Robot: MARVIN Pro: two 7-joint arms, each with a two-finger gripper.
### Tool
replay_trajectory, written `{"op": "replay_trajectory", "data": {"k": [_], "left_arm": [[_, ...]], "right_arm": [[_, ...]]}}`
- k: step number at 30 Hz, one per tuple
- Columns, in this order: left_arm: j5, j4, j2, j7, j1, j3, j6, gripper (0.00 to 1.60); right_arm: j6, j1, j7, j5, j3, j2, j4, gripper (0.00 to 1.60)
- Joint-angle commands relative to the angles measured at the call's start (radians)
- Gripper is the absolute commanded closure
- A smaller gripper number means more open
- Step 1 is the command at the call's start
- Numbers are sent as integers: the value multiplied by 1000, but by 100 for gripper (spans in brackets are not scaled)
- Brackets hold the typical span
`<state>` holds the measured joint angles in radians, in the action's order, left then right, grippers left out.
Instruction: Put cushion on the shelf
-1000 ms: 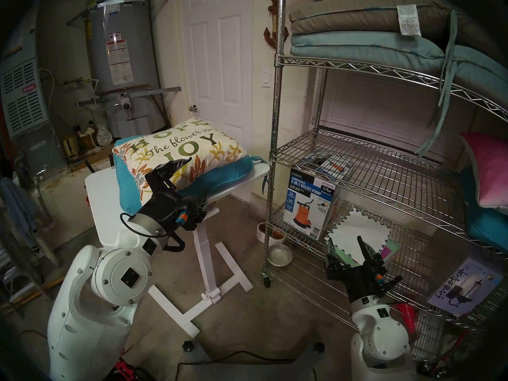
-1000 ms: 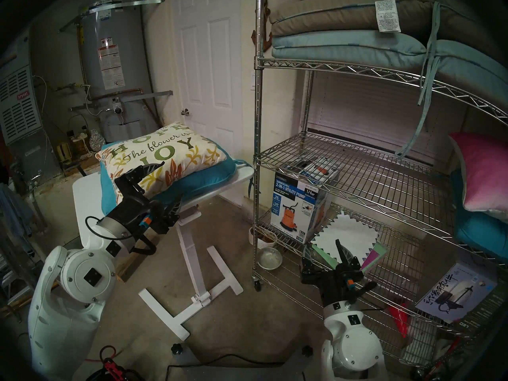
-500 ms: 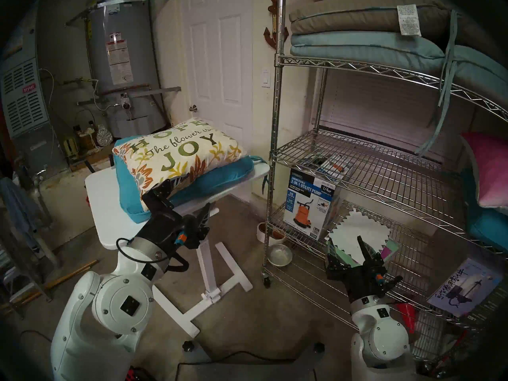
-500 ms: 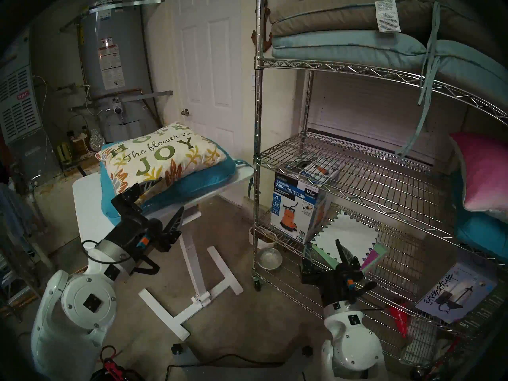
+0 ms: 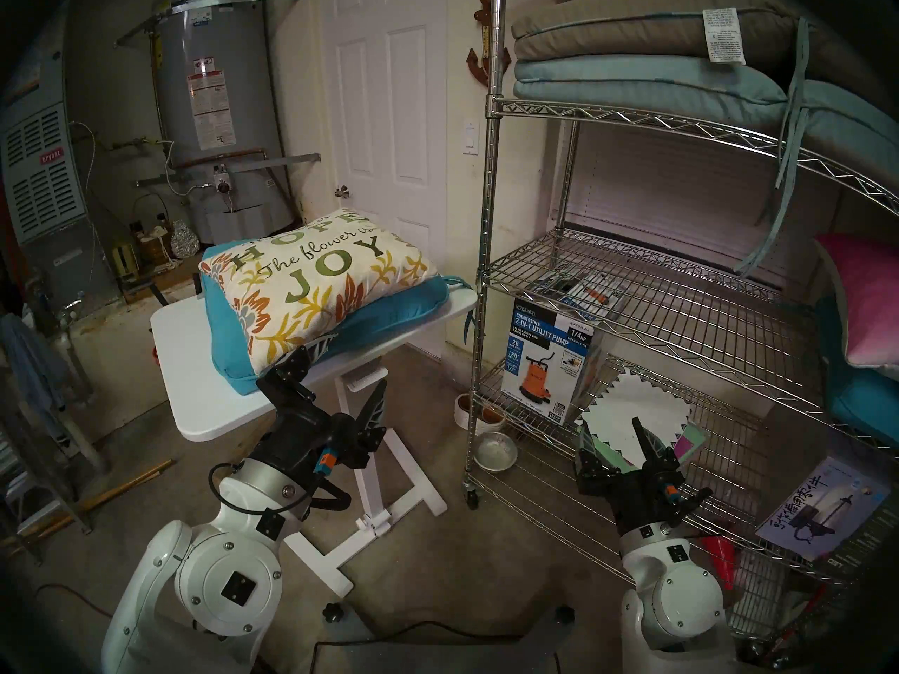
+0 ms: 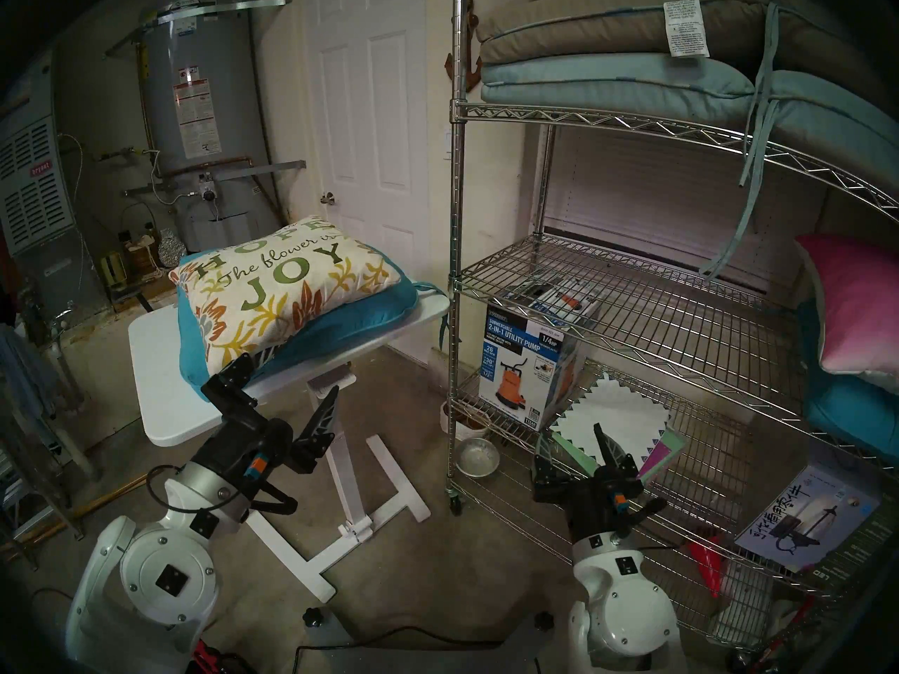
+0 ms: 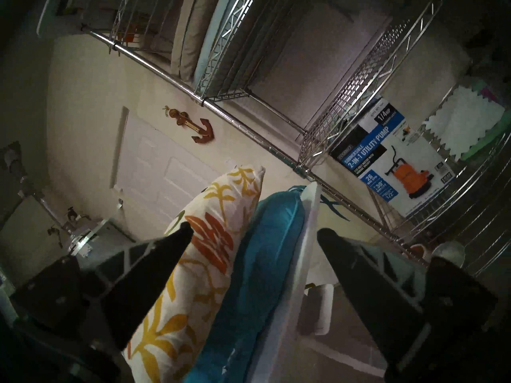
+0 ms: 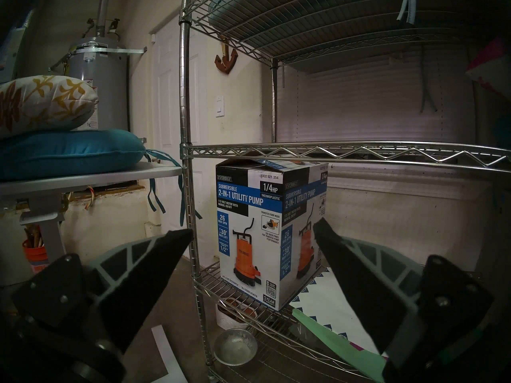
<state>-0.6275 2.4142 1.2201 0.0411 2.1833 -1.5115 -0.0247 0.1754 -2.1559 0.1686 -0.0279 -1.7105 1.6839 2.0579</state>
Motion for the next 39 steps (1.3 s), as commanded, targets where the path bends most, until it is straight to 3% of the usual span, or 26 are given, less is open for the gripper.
{"op": "replay_trajectory", "data": {"k": [1,7,17,39], "left_arm": [[119,29,52,-83,73,-19,101,0],[232,29,74,-140,123,-44,202,0],[299,29,67,-168,195,-49,329,0],[332,29,55,-182,258,-81,434,0]], "right_arm": [[5,5,0,1,0,0,18,0],[5,5,0,1,0,0,17,0],[5,5,0,1,0,0,18,0],[5,5,0,2,0,0,18,0]]}}
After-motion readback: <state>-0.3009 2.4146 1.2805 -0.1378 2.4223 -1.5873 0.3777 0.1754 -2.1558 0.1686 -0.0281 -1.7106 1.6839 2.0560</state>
